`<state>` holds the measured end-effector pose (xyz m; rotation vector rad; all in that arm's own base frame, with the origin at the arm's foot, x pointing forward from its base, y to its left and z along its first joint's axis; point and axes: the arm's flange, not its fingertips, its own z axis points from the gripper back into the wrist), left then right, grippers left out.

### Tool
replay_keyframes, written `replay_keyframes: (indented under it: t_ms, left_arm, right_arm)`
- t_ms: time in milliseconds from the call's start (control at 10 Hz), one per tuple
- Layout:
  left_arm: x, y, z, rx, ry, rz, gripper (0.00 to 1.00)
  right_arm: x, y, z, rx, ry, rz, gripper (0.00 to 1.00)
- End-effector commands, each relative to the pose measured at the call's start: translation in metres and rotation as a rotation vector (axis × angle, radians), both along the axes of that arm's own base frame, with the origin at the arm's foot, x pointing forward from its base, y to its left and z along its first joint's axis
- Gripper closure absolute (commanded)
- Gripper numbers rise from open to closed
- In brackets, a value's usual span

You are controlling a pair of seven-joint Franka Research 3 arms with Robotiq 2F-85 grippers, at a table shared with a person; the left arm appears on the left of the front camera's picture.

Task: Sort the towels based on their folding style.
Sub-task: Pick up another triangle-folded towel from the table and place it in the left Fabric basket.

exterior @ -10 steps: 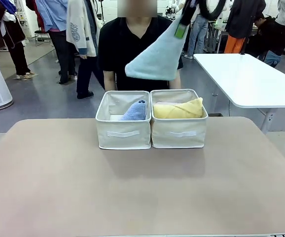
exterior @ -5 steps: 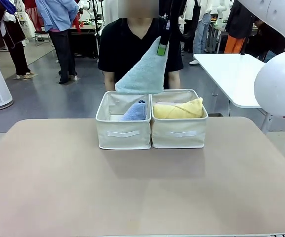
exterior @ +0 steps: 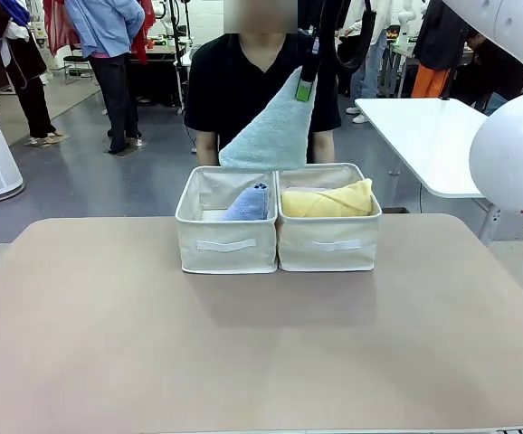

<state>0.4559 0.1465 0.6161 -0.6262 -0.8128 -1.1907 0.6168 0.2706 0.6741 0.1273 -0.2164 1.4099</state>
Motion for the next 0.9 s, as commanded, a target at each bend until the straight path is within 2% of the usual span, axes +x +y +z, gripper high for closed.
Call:
replay_keyframes:
  t_ms: [0,300,500,800]
  left_arm:
    - [-0.001,0.0,0.001,0.017,0.003,0.012,0.0]
    - [-0.001,0.0,0.001,0.017,0.003,0.012,0.0]
    - [-0.001,0.0,0.001,0.017,0.003,0.012,0.0]
    - [-0.001,0.0,0.001,0.017,0.003,0.012,0.0]
  right_arm:
    - [-0.015,0.009,-0.011,0.033,-0.039,0.036,0.83]
    - [-0.012,0.039,-0.025,0.013,-0.076,0.08,0.83]
    - [-0.007,0.059,-0.039,-0.003,-0.069,0.108,0.83]
    - [-0.002,0.078,-0.062,-0.018,-0.101,0.112,0.83]
